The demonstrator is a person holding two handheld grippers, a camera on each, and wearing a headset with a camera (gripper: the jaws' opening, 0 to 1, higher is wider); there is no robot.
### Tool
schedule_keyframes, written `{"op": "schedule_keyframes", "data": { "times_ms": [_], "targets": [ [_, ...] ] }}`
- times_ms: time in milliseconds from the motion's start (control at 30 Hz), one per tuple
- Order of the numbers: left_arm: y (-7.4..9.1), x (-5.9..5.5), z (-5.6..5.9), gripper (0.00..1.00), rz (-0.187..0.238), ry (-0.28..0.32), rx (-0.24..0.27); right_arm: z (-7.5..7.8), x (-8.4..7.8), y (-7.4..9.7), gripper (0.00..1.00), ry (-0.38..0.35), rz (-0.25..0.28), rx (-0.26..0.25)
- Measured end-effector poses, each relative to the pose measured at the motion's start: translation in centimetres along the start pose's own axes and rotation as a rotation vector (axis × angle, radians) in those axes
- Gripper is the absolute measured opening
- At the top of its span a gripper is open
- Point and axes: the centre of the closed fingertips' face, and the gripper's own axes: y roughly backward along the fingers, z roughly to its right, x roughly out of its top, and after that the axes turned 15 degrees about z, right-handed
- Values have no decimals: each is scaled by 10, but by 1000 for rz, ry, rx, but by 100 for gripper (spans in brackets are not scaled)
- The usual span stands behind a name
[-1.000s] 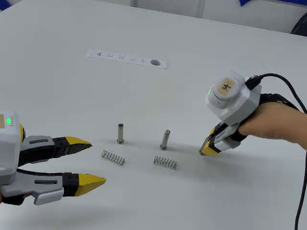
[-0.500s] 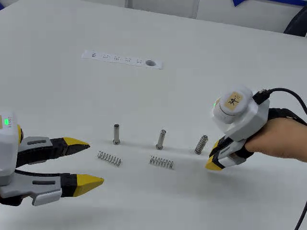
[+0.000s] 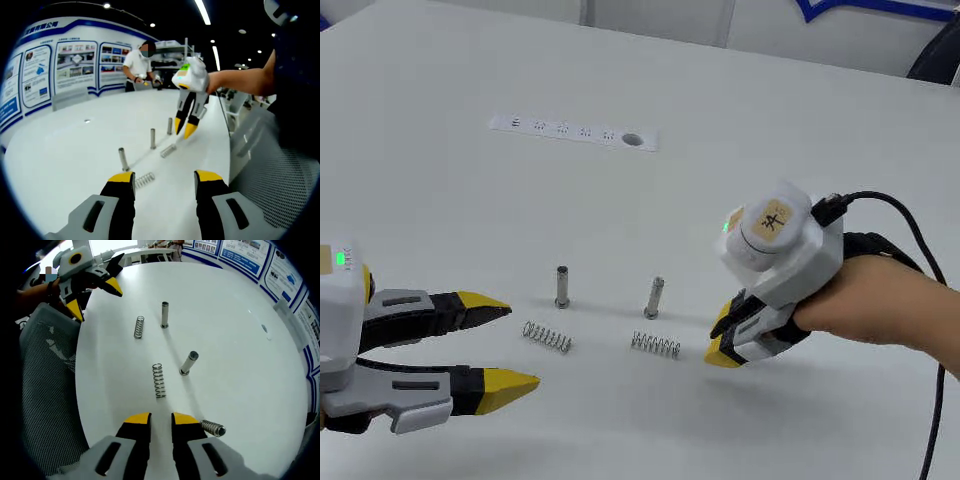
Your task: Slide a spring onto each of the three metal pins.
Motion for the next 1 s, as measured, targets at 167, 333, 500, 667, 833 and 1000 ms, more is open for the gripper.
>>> {"op": "schedule_keyframes", "data": {
  "times_ms": [167,333,500,667,833,1000],
  "targets": [
    [0,-1,1,48,-4,1,-2,-2,9,-14,17,46,12,27],
    [0,-2,1,48,-8,1,-5,-1,11,-26,16,68,-1,51],
    [0,-2,1,47,-10,2,-7,-2,9,-34,15,95,-24,73],
    [-1,-3,2,47,-13,4,-8,-3,7,-39,14,106,-40,88],
    [-1,-4,4,47,-15,5,-13,-4,6,-40,12,122,-46,95],
    [-3,-5,5,46,-19,6,-19,-5,5,-39,12,122,-51,95]
  ]
}}
